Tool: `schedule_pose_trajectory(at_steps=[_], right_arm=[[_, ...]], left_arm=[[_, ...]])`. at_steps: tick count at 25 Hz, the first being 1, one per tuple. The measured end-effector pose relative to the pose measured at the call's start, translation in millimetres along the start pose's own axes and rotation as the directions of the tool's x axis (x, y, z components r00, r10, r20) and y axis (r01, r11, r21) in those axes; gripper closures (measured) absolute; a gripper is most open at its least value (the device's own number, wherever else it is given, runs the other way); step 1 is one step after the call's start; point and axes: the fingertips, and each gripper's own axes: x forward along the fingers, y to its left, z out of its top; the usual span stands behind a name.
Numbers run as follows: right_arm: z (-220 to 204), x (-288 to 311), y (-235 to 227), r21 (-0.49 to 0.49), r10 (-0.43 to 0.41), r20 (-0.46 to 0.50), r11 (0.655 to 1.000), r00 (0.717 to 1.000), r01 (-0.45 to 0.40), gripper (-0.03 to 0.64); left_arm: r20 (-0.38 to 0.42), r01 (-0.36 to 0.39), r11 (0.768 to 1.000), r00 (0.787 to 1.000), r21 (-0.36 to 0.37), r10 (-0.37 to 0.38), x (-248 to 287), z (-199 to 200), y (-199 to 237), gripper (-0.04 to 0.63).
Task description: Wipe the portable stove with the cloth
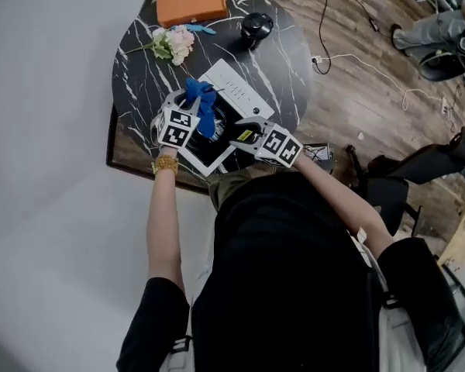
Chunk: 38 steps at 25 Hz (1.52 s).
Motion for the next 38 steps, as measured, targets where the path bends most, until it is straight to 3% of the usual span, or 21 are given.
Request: schedule_pose_trajectory(at_steps=[5, 9, 16, 22, 28, 30, 32, 34, 36, 37, 38], right_arm=[[12, 20, 29, -0.069, -0.058, -0.003, 0.996, 0.998, 0.058, 0.469], [19, 29, 43, -0.036, -0.059, 0.030, 0.998, 0.998, 0.060, 0.469], [17, 42, 39, -0.021, -0.164, 0.030, 0.986, 0.986, 0.164, 0.469], [8, 72, 56, -0.061, -0.199, -0.022, 0.979, 0.980, 0.197, 0.469], [3, 78, 53, -0.074, -0.240, -0.047, 0.969, 0.970, 0.236, 0.469], [5, 76, 46, -0.068, -0.264, -0.043, 0.963, 0.964, 0.260, 0.469], [12, 72, 39, -0.062, -0.287, -0.027, 0.957, 0.958, 0.284, 0.469], [24, 62, 28, -0.063, -0.339, 0.018, 0.939, 0.941, 0.339, 0.469], [45, 44, 12, -0.066, -0.425, 0.095, 0.899, 0.900, 0.432, 0.469], [58, 32, 3, -0.068, -0.477, 0.140, 0.870, 0.868, 0.489, 0.471], [73, 19, -7, -0.073, -0.531, 0.184, 0.832, 0.827, 0.550, 0.487]], left_arm=[[-0.132, 0.169, 0.983, 0.978, 0.071, -0.159, 58, -17, 16, 0.517], [-0.100, 0.197, 0.980, 0.975, -0.036, -0.199, 65, -27, 24, 0.517], [-0.115, 0.248, 0.968, 0.961, -0.042, -0.251, 55, -38, 23, 0.534], [-0.137, 0.346, 0.934, 0.925, -0.085, -0.355, 34, -66, 28, 0.534], [-0.220, 0.409, 0.906, 0.879, -0.106, -0.422, 1, -115, 21, 0.535], [-0.212, 0.409, 0.905, 0.880, -0.114, -0.425, -7, -128, 17, 0.534], [-0.207, 0.387, 0.919, 0.895, -0.081, -0.395, -15, -138, 15, 0.534], [-0.149, 0.328, 0.944, 0.933, -0.030, -0.328, -27, -133, 15, 0.534], [0.028, 0.245, 0.969, 0.969, -0.030, -0.245, -46, -104, 18, 0.534], [0.149, 0.202, 0.978, 0.970, -0.047, -0.193, -60, -83, 21, 0.532], [0.270, 0.152, 0.986, 0.954, -0.066, -0.130, -75, -62, 25, 0.532]])
